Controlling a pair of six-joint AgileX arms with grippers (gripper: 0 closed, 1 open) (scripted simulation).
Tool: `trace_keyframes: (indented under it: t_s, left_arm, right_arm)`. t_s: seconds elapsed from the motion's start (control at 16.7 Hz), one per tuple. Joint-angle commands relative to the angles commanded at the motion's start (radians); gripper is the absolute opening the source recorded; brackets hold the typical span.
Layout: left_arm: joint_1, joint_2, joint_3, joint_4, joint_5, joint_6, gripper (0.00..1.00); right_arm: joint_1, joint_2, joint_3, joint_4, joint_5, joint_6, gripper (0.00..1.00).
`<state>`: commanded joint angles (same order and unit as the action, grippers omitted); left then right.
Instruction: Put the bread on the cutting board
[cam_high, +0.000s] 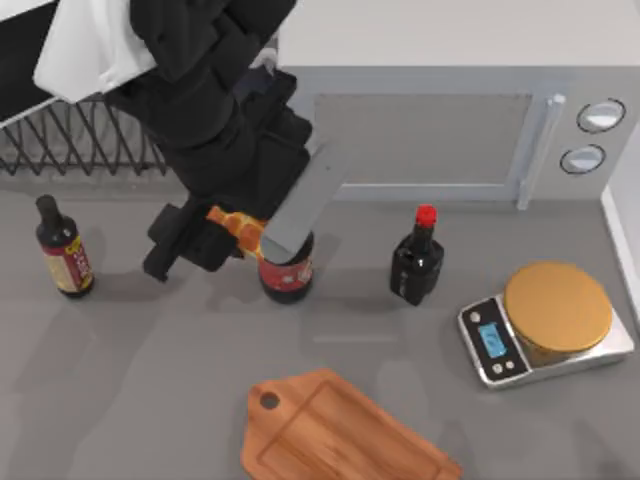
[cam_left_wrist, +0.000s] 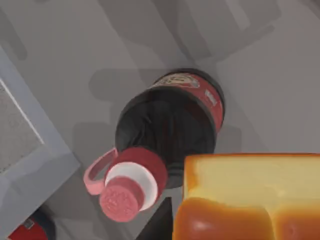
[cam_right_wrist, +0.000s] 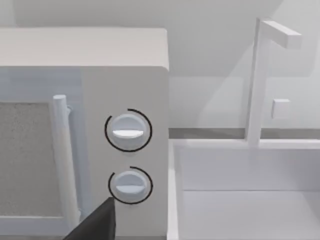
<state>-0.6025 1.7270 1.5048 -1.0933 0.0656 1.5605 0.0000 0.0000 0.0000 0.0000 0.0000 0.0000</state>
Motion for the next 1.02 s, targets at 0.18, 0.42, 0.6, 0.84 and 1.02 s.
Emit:
trace_keyframes:
  t_s: [0.18, 0.42, 0.6, 0.84, 1.02]
  left_arm:
    - [-0.173, 0.023, -0.071, 0.022, -0.01, 0.264, 0.0]
    - [-0.33, 0.074, -0.16, 0.037, -0.032, 0.518, 0.0]
    - [-0.382, 0.102, -0.198, 0.041, -0.045, 0.606, 0.0]
    - [-0.387, 0.105, -0.202, 0.041, -0.046, 0.614, 0.0]
    - [-0.383, 0.103, -0.204, 0.045, -0.044, 0.614, 0.0]
  right_arm:
    - [0.0, 0.0, 0.0, 0.0, 0.0, 0.0, 1.0]
    - [0.0, 0.0, 0.0, 0.0, 0.0, 0.0, 1.0]
    - [0.0, 0.0, 0.0, 0.0, 0.0, 0.0, 1.0]
    - [0.0, 0.0, 0.0, 0.0, 0.0, 0.0, 1.0]
    - [0.0, 0.0, 0.0, 0.0, 0.0, 0.0, 1.0]
